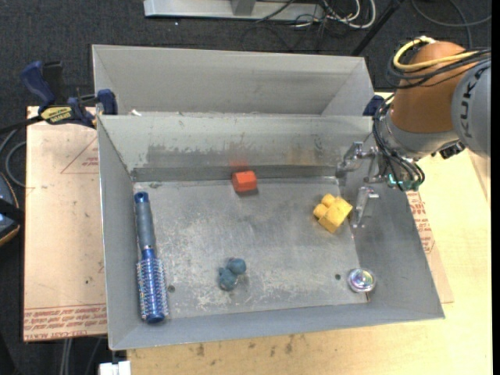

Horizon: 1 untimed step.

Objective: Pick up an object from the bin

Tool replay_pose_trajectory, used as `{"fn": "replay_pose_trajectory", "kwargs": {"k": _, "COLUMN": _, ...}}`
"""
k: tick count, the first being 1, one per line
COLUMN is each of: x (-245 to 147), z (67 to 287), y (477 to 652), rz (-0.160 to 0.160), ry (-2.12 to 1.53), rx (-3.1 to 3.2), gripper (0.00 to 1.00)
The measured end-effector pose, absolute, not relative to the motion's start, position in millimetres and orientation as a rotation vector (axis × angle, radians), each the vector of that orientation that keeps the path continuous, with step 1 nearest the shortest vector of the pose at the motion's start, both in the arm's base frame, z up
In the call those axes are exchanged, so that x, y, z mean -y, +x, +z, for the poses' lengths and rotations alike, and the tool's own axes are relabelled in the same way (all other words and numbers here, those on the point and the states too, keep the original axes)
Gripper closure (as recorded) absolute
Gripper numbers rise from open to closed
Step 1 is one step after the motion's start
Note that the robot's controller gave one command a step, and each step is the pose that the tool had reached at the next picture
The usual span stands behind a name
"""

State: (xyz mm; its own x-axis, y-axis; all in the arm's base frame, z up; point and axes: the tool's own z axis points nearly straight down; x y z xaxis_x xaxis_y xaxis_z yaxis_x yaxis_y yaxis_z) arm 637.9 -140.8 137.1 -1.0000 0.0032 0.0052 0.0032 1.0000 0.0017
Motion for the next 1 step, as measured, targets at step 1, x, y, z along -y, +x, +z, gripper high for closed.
{"fn": "replay_pose_trajectory", "kwargs": {"k": 1, "x": 148.9, "z": 74.8, "y": 622.6, "rz": -0.003, "ry": -0.082, "rx": 3.14, "gripper": 0.0}}
